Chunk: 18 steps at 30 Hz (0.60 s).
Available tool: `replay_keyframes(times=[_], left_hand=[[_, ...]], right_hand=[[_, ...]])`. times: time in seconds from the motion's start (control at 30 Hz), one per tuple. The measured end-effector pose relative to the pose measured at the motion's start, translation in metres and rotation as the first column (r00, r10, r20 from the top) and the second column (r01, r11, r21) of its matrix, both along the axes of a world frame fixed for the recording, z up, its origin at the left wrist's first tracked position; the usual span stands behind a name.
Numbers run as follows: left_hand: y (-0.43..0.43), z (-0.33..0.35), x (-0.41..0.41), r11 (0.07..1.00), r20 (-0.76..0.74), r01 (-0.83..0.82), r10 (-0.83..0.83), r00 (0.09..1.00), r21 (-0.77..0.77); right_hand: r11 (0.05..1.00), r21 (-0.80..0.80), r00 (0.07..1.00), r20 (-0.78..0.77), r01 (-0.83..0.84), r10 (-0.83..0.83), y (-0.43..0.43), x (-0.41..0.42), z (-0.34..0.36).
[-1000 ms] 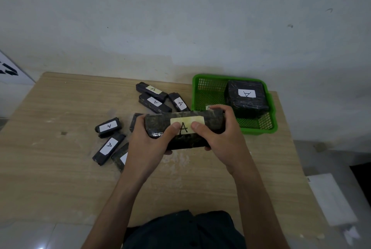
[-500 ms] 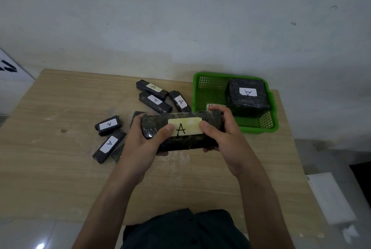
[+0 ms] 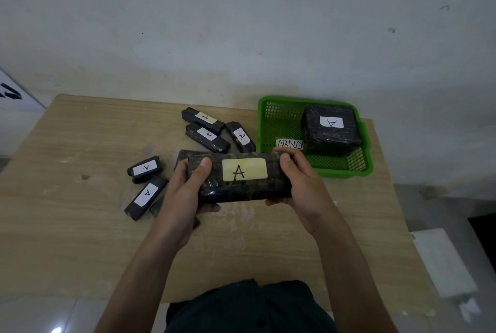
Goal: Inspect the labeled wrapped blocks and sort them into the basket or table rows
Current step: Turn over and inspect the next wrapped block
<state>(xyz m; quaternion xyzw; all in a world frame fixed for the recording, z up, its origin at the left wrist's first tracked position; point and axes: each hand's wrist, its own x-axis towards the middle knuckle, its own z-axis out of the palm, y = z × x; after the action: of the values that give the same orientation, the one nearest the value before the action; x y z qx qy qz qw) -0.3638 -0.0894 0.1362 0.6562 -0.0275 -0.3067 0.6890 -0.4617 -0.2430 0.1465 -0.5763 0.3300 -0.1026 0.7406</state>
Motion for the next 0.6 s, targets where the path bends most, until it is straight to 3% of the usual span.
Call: replay_keyframes(times=[0.13,0.3,0.47,0.6], left_hand=[[-0.001,-0.007,-0.001,0.999,0.004,-0.043,0.043,0.999,0.022],[-0.006,-0.010,-0.005,0.995,-0.012,-0.096,0.097,0.995,0.034],[-0.010,-0.013,-0.008,0.991,0.074,-0.131,0.128,0.989,0.038],[-0.006,-0.019,-0.010,0.994,0.058,-0.106,0.104,0.993,0.018]], right_hand=[[0.994,-0.110,1.000,-0.020,0.021,-0.023,0.003,0.002,-0.007],[0.995,-0.074,0.996,-0.050,0.064,-0.068,0.004,0.004,-0.011],[0.946,-0.303,0.992,-0.023,0.112,-0.125,0.008,0.007,-0.012],[0.941,-0.323,0.994,0.025,0.106,-0.103,0.002,0.003,-0.013]])
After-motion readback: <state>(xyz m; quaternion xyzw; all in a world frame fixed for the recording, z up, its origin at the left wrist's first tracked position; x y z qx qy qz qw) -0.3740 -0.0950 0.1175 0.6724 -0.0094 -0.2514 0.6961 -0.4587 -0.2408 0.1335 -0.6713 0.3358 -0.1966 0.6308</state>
